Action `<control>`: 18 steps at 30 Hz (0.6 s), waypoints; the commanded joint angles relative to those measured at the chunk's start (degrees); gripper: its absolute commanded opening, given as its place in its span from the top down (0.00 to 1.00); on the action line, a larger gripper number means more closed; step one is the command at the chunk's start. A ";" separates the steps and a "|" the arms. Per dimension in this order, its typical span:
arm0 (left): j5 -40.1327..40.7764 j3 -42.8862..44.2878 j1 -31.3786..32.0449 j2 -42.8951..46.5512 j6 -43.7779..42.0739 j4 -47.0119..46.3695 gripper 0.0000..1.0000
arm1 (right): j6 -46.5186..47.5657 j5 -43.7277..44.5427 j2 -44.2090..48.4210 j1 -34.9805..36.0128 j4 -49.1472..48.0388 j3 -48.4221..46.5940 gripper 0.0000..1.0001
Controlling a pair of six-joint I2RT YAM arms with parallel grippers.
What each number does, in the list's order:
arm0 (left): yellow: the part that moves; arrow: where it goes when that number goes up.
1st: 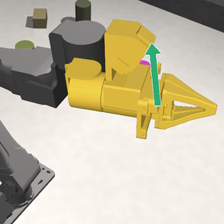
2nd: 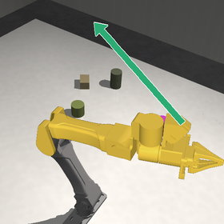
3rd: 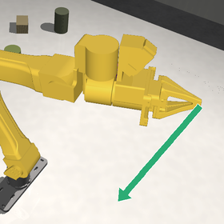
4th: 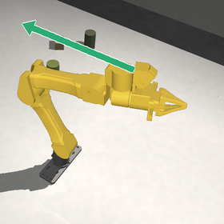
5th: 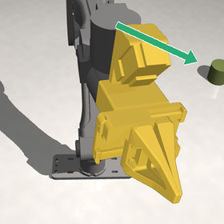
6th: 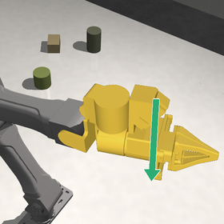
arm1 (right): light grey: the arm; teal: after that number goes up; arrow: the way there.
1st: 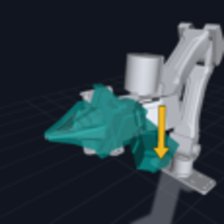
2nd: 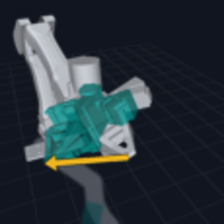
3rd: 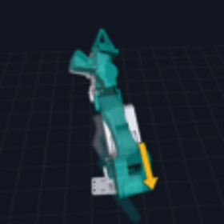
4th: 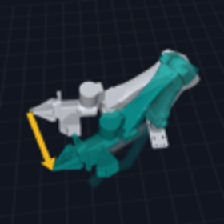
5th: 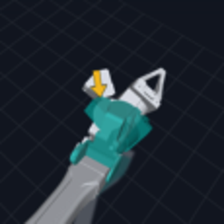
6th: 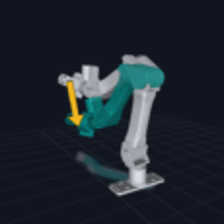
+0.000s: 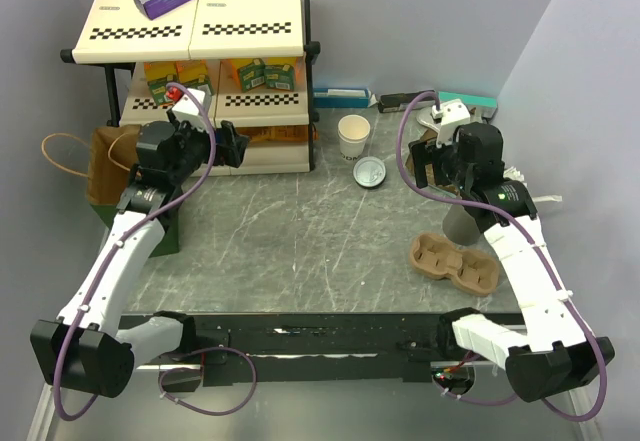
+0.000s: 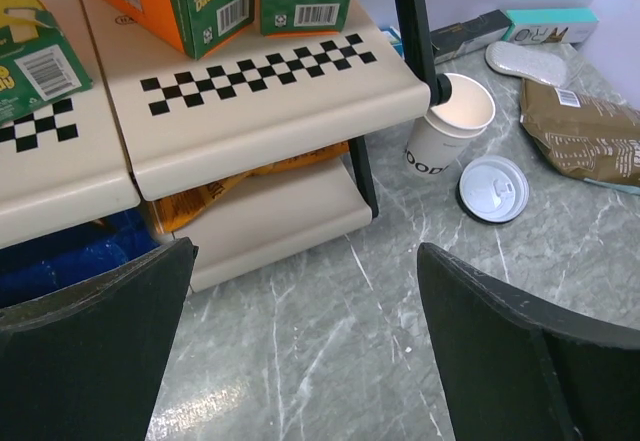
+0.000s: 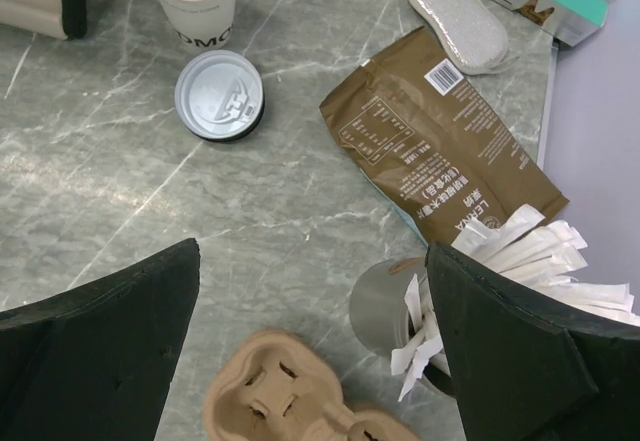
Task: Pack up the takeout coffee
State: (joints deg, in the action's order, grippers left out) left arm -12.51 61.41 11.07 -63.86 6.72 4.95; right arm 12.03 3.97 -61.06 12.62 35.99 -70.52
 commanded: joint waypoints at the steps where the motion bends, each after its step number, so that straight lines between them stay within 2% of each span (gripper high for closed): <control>1: -1.64 -0.58 0.00 1.10 0.49 -1.88 0.01 | -0.08 -1.50 1.12 0.47 -2.15 -1.90 0.00; 7: -2.25 -0.67 0.35 0.75 -0.13 -1.44 0.01 | 6.59 -11.51 -0.38 0.47 1.89 -6.90 0.00; 8: -2.60 -0.76 0.44 0.58 -0.22 -1.26 0.01 | 9.56 -16.14 -0.90 0.47 3.98 -7.61 0.00; 11: -3.30 -0.76 0.79 0.66 -0.65 -0.82 0.01 | 13.79 -22.40 -1.78 0.47 5.14 -9.54 0.00; 13: -3.83 -0.76 0.88 0.49 -1.53 -0.30 0.01 | 15.29 -24.17 -3.18 0.47 6.02 -12.34 0.02; 15: -4.80 -0.50 0.88 0.31 -2.50 1.11 0.01 | 17.93 -25.76 -6.69 0.47 8.90 -14.98 0.09; 18: -5.59 -0.50 0.97 0.57 -4.08 3.04 0.01 | 21.27 -25.77 -12.23 0.47 12.25 -20.34 0.26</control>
State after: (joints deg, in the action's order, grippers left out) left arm -15.44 60.71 11.77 -63.86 5.08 6.04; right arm 26.83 -17.76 -67.35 12.86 43.22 -84.71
